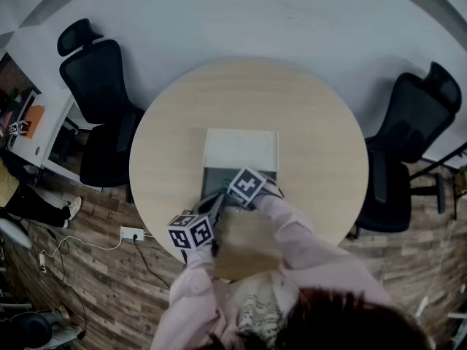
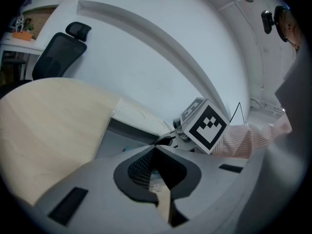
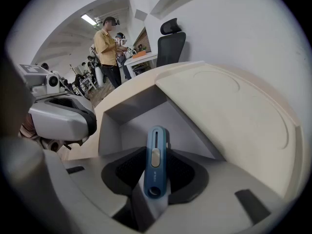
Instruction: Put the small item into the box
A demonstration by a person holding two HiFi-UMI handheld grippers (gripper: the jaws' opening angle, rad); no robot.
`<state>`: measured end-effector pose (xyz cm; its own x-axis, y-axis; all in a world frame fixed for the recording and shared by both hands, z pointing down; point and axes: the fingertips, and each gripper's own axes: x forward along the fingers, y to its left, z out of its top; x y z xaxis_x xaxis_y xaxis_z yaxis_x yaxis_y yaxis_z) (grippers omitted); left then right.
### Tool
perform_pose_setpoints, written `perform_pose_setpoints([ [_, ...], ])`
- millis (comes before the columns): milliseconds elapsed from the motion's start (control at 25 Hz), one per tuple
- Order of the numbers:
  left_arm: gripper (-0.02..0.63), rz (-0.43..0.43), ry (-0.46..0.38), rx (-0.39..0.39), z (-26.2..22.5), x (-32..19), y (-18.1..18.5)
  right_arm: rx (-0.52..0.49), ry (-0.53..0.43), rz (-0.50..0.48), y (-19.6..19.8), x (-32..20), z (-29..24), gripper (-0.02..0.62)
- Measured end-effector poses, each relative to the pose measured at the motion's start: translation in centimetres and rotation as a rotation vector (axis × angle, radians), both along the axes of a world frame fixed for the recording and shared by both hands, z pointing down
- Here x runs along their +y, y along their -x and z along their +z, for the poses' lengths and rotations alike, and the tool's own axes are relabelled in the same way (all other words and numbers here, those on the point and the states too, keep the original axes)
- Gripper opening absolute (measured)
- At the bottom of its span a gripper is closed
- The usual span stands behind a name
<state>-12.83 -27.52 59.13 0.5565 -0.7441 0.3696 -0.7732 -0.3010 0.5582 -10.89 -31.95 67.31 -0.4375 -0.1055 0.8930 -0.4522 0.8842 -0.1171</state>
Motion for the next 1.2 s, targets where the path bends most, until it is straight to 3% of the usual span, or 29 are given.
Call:
perform_pose_setpoints([
  [840, 0.011, 0.004, 0.014, 0.007, 0.4, 0.4, -0.2, -0.036, 0.033, 0.091, -0.3, 0.2, 0.0, 0.175],
  [1200, 0.011, 0.012, 0.015, -0.001, 0.6, 0.6, -0.3, -0.057, 0.003, 0.105, -0.5, -0.5, -0.8, 0.175],
])
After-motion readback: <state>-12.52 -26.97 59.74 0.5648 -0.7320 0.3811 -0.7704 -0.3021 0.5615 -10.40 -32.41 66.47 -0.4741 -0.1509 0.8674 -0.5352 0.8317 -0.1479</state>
